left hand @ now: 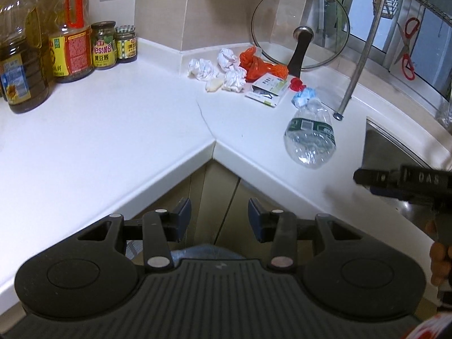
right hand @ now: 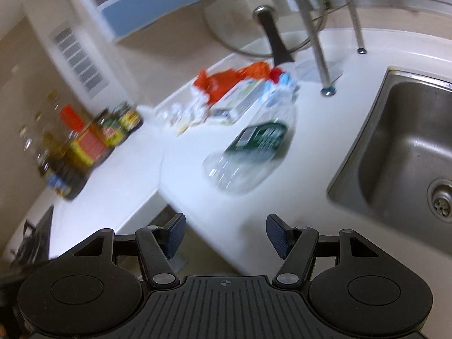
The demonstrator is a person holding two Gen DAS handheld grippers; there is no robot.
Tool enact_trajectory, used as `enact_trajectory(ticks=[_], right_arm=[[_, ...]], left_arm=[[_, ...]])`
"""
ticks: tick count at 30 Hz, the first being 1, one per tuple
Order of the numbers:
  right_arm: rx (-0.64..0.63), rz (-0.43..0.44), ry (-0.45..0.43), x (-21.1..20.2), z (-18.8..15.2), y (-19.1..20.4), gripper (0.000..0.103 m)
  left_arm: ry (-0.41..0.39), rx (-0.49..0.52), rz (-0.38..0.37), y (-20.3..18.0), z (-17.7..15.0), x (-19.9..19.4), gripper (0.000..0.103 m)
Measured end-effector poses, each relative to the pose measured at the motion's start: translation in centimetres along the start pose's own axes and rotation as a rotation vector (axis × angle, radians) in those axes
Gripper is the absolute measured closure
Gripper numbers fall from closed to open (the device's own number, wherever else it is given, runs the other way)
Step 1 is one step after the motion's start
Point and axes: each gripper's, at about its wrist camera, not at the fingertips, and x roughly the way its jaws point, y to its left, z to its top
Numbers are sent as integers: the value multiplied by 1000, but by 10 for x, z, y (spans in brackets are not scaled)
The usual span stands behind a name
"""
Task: Collect trash
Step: 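Raise both tools back up to the counter, then grasp the clear water bottle with green label with the right tool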
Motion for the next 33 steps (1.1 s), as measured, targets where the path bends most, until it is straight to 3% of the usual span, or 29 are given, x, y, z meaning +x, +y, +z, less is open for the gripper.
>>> enact_trajectory(ticks=[11, 24, 27, 32, 33], right_arm=[[77, 13, -22, 60, 59, -53, 39], [197, 78, -4, 109, 73, -79, 42], [221, 92, -15, 113, 74, -80, 48], [280, 88, -19, 120, 76, -87, 72], [300, 93, -19, 122, 77, -89, 73]], left_arm=[[-15, 16, 41, -27, 45, 52, 63], [10, 13, 53, -37, 70, 99, 63], [12, 17, 55, -37, 71, 103, 63], [14, 14, 60, -36, 73, 107, 63], [15, 13, 61, -35, 74, 108, 63]])
